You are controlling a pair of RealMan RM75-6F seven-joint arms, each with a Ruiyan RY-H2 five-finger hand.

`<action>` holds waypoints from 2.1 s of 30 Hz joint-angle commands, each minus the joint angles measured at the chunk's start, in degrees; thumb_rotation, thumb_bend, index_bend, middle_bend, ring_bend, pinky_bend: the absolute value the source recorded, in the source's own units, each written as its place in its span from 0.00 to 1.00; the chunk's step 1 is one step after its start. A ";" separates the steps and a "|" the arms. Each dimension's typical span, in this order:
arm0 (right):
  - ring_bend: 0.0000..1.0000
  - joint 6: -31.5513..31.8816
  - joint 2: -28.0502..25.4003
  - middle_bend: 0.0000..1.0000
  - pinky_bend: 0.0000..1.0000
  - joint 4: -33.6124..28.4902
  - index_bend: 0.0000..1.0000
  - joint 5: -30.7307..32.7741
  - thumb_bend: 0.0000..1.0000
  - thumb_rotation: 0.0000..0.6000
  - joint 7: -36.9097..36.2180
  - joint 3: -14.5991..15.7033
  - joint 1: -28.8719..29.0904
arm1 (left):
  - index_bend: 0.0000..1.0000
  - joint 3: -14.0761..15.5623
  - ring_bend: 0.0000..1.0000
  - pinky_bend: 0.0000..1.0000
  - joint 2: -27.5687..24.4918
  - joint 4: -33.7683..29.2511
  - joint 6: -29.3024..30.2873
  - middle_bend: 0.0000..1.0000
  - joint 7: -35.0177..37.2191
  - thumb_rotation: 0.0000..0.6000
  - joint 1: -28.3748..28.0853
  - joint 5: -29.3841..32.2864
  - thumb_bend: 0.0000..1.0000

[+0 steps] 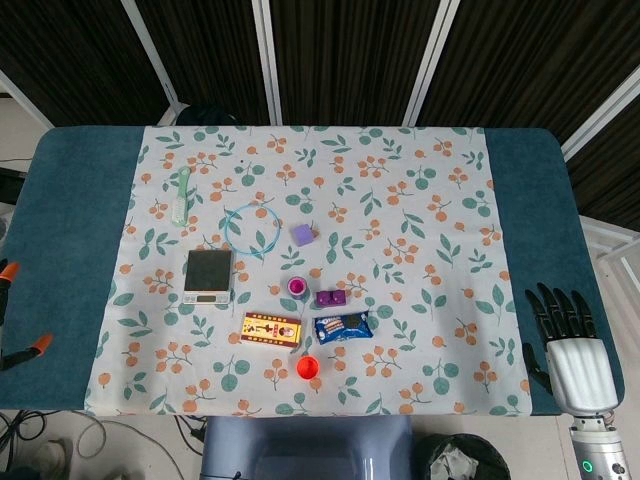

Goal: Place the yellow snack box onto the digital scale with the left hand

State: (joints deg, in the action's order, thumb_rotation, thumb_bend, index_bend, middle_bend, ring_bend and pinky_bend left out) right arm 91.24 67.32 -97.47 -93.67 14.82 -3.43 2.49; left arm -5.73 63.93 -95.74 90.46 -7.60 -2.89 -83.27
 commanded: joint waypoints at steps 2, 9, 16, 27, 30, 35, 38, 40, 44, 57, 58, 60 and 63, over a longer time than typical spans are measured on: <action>0.06 0.00 0.01 0.07 0.01 0.00 0.03 0.04 0.51 1.00 -0.01 -0.02 0.00 | 0.00 0.07 0.00 0.01 0.06 0.02 -0.10 0.02 -0.16 1.00 -0.04 -0.04 0.04; 0.06 0.01 -0.04 0.07 0.01 -0.04 0.03 0.04 0.51 1.00 0.01 0.00 -0.01 | 0.00 0.23 0.00 0.01 -0.18 -0.25 -0.50 0.02 -0.19 1.00 -0.11 0.02 0.04; 0.06 0.07 -0.07 0.07 0.01 -0.10 0.03 0.19 0.51 1.00 0.05 -0.08 -0.04 | 0.00 0.23 0.00 0.01 -0.13 -0.25 -0.38 0.02 -0.27 1.00 -0.07 0.00 0.04; 0.06 -0.36 0.08 0.07 0.01 0.07 0.03 0.71 0.51 1.00 0.03 -0.14 0.07 | 0.00 1.08 0.10 0.19 0.06 0.33 -1.06 0.14 0.43 1.00 -0.94 -2.72 0.18; 0.06 -0.68 0.22 0.07 0.01 0.29 0.03 1.41 0.51 1.00 0.28 -0.32 0.12 | 0.01 1.67 0.27 0.38 -0.01 0.98 -1.52 0.33 1.28 1.00 -1.85 -5.38 0.29; 0.06 -1.27 0.58 0.07 0.01 0.53 0.03 1.40 0.51 1.00 0.57 -0.23 0.43 | 0.03 2.62 0.48 0.58 -1.80 -0.29 -7.77 0.57 -2.73 1.00 -5.50 -7.41 0.43; 0.06 -1.24 0.62 0.07 0.01 0.53 0.03 1.43 0.51 1.00 0.67 -0.23 0.42 | 0.05 2.63 0.57 0.65 -2.57 -2.15 -12.64 0.67 -5.28 1.00 -8.03 -6.77 0.51; 0.06 -1.08 0.57 0.07 0.01 0.46 0.03 1.49 0.51 1.00 0.59 -0.28 0.35 | 0.06 2.43 0.60 0.67 -3.13 -4.04 -17.56 0.71 -7.22 1.00 -10.37 -4.91 0.56; 0.06 -0.79 0.36 0.07 0.01 0.41 0.03 1.60 0.51 1.00 0.34 -0.37 0.22 | 0.08 1.76 0.65 0.70 -3.20 -6.55 -24.80 0.76 -10.29 1.00 -13.92 -0.51 0.65; 0.06 -1.08 0.40 0.07 0.01 0.56 0.03 1.99 0.51 1.00 0.09 -0.38 0.30 | 0.11 2.18 0.70 0.73 2.67 -6.46 -34.67 0.83 -20.86 1.00 -19.75 10.72 0.76; 0.06 -1.05 0.41 0.07 0.01 0.53 0.03 2.04 0.51 1.00 0.10 -0.40 0.28 | 0.11 2.25 0.70 0.73 3.26 -6.25 -34.51 0.83 -21.50 1.00 -19.81 11.35 0.76; 0.06 -0.96 0.41 0.07 0.01 0.51 0.03 2.10 0.51 1.00 0.08 -0.44 0.25 | 0.11 2.36 0.70 0.73 4.30 -5.82 -34.06 0.83 -22.50 1.00 -19.84 12.51 0.76; 0.06 -0.96 0.41 0.07 0.01 0.52 0.03 2.17 0.51 1.00 0.00 -0.45 0.24 | 0.11 2.53 0.70 0.73 5.82 -4.85 -33.29 0.83 -23.92 1.00 -19.85 14.10 0.76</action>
State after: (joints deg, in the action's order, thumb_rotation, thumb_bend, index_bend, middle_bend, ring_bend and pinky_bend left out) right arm 90.28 67.73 -96.95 -91.50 14.82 -3.89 2.73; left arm -3.33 69.25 -101.01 56.83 -31.05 -22.66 -69.66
